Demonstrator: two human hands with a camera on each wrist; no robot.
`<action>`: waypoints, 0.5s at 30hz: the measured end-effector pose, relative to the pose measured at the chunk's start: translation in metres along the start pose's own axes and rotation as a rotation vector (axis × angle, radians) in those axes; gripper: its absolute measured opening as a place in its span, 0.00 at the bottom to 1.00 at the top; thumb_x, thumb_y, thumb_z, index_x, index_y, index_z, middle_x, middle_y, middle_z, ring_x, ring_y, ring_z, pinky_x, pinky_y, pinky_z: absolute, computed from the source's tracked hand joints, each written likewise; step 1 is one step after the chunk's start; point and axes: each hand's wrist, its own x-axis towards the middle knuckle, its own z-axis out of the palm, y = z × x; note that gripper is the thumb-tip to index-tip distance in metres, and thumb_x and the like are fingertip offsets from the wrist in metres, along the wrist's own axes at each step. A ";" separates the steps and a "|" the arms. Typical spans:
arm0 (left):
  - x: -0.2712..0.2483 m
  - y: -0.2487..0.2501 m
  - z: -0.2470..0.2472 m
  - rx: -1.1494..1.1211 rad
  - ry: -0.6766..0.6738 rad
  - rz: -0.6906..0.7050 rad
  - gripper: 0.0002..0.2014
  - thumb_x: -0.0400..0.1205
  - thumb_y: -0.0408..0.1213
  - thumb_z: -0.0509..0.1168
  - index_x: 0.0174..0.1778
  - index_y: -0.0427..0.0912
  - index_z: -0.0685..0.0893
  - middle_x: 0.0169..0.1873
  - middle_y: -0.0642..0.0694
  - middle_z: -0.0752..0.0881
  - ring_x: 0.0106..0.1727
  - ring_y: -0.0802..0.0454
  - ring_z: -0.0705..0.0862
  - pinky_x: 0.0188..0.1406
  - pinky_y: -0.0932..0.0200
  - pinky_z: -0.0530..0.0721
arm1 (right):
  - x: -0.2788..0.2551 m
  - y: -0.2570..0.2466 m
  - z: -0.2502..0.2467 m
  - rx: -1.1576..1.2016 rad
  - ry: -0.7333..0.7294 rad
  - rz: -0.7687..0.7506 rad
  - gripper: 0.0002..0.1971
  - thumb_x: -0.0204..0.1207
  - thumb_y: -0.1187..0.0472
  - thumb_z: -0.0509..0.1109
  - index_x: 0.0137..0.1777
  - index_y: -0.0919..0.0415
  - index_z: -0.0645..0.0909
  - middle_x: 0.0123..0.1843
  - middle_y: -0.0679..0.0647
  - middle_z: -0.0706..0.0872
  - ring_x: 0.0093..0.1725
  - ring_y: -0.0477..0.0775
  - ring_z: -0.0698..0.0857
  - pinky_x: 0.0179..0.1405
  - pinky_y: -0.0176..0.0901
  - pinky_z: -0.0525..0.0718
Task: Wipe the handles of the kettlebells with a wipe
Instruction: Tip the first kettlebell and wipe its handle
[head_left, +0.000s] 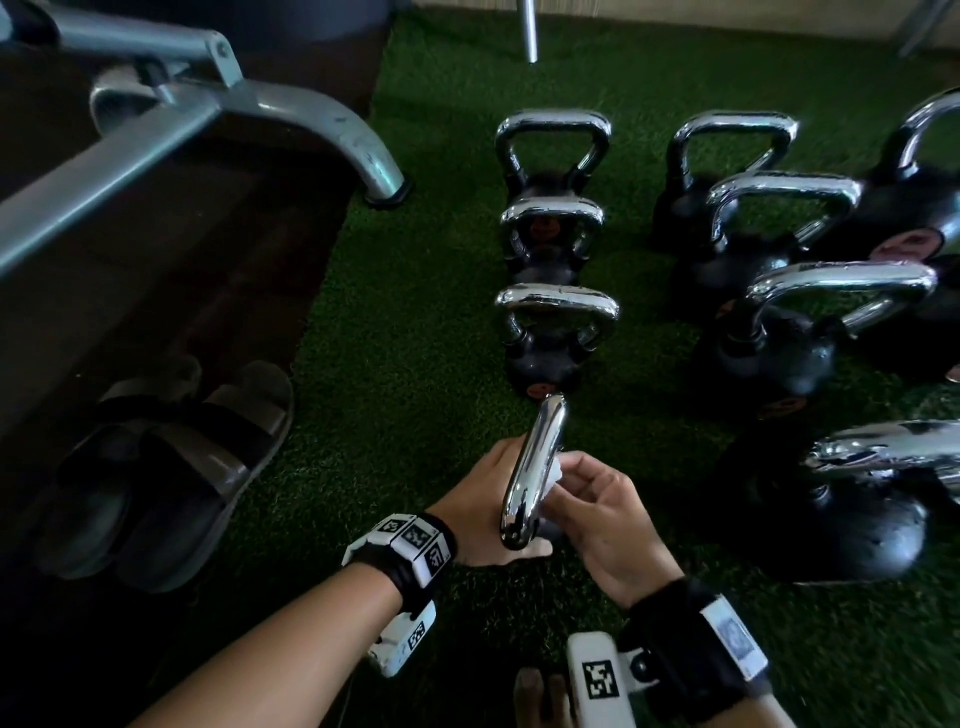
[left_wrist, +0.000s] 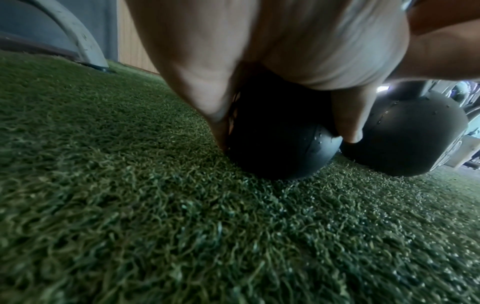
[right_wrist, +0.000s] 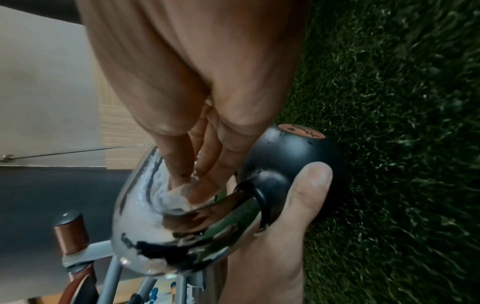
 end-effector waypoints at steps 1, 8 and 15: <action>0.000 -0.001 0.000 0.017 0.002 0.025 0.45 0.69 0.41 0.84 0.78 0.53 0.65 0.61 0.78 0.57 0.79 0.48 0.66 0.81 0.44 0.73 | 0.000 0.000 0.001 -0.013 -0.001 -0.013 0.09 0.73 0.72 0.75 0.52 0.71 0.83 0.43 0.66 0.92 0.37 0.57 0.92 0.36 0.45 0.92; 0.001 0.000 0.002 -0.090 0.110 0.045 0.50 0.65 0.38 0.85 0.73 0.75 0.62 0.70 0.83 0.58 0.78 0.44 0.72 0.77 0.39 0.76 | 0.009 -0.001 0.006 -0.229 0.201 -0.302 0.11 0.72 0.87 0.72 0.44 0.72 0.80 0.43 0.60 0.94 0.43 0.53 0.94 0.43 0.39 0.91; -0.001 0.001 0.003 -0.131 0.127 -0.046 0.64 0.64 0.34 0.87 0.71 0.91 0.49 0.71 0.81 0.62 0.77 0.50 0.74 0.79 0.43 0.76 | 0.015 -0.007 0.007 -0.569 0.381 -0.422 0.14 0.68 0.82 0.79 0.40 0.62 0.85 0.43 0.54 0.94 0.44 0.52 0.94 0.45 0.41 0.92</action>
